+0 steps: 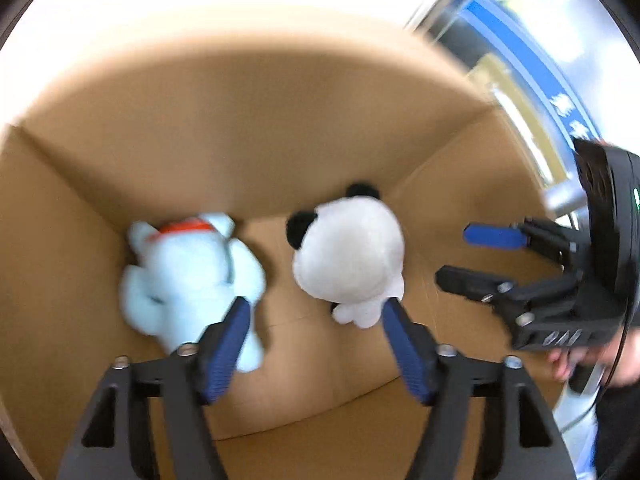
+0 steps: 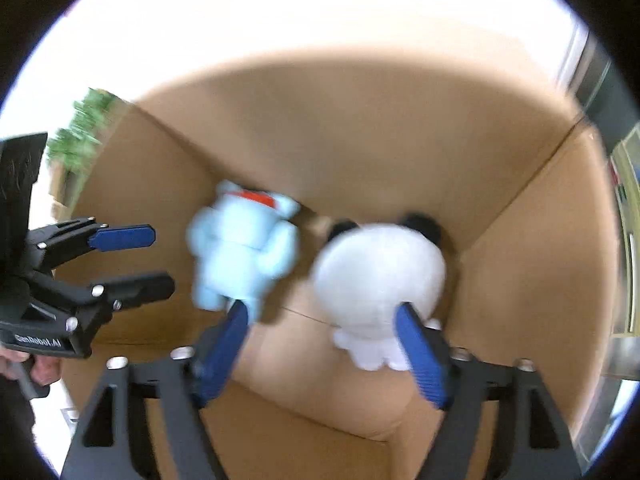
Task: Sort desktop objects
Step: 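Withdraw the right tool from the box toward the pig plush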
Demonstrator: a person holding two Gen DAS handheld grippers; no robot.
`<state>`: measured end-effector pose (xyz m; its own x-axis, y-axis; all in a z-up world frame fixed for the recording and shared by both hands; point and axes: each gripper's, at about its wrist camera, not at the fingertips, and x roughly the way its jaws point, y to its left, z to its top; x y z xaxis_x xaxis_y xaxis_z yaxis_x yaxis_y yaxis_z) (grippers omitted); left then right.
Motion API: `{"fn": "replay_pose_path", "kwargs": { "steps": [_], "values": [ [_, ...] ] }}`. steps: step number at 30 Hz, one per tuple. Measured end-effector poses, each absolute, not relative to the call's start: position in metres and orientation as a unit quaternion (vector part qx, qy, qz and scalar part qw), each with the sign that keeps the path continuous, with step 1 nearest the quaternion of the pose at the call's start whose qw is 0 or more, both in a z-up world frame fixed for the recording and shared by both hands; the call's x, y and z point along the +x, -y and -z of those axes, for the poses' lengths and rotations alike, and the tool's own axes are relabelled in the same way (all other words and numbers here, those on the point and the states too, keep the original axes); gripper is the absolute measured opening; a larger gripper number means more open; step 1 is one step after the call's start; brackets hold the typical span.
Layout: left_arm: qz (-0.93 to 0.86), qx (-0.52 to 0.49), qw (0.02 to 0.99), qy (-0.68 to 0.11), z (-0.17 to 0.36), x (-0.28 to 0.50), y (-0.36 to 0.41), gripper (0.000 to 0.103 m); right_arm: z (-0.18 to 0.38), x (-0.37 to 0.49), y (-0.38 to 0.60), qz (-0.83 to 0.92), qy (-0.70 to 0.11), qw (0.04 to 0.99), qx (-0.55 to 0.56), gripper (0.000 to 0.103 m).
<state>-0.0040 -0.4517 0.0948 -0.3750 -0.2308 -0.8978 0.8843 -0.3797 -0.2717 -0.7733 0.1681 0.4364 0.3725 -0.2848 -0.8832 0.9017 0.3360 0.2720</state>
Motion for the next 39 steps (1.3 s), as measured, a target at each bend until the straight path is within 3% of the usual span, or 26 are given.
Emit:
{"fn": "replay_pose_path", "kwargs": {
  "steps": [2,4,7,9,12,16,20,24,30,32,36,39],
  "values": [
    [0.74,0.375,0.415,-0.374,-0.13,0.014,0.422,0.09,-0.473,-0.801,-0.207,0.413,-0.356,0.736,0.402,0.082],
    [0.753,0.343,0.444,-0.345,-0.165,0.032,0.392,0.093,-0.502,-0.82,-0.242,0.418,-0.34,0.743,0.397,0.084],
    [0.745,0.295,0.501,-0.326,-0.197,0.052,0.353,0.103,-0.498,-0.836,-0.236,0.436,-0.357,0.736,0.374,0.086],
    [0.73,0.267,0.545,-0.315,-0.214,0.06,0.327,0.103,-0.486,-0.854,-0.226,0.457,-0.361,0.728,0.362,0.086],
    [0.703,0.257,0.587,-0.307,-0.22,0.066,0.299,0.103,-0.515,-0.895,-0.242,0.477,-0.35,0.724,0.354,0.086],
    [0.676,0.254,0.626,-0.296,-0.219,0.062,0.258,0.103,-0.528,-0.879,-0.305,0.473,-0.334,0.744,0.334,0.086],
    [0.664,0.249,0.643,-0.29,-0.223,0.072,0.205,0.103,-0.519,-0.755,-0.272,0.446,-0.322,0.774,0.314,0.086],
    [0.645,0.27,0.65,-0.298,-0.206,0.091,0.149,0.103,-0.499,-0.69,-0.288,0.397,-0.311,0.805,0.313,0.086],
    [0.637,0.287,0.622,-0.354,-0.144,0.144,0.079,0.103,-0.434,-0.676,-0.332,0.361,-0.346,0.789,0.359,0.086],
    [0.636,0.288,0.609,-0.377,-0.119,0.163,0.064,0.103,-0.423,-0.651,-0.344,0.368,-0.327,0.8,0.342,0.086],
    [0.627,0.293,0.59,-0.416,-0.075,0.206,0.044,0.103,-0.415,-0.633,-0.394,0.307,-0.215,0.882,0.285,0.088],
    [0.616,0.296,0.575,-0.45,-0.039,0.246,0.027,0.103,-0.355,-0.597,-0.408,0.278,-0.34,0.832,0.339,0.09]
  ]
}}
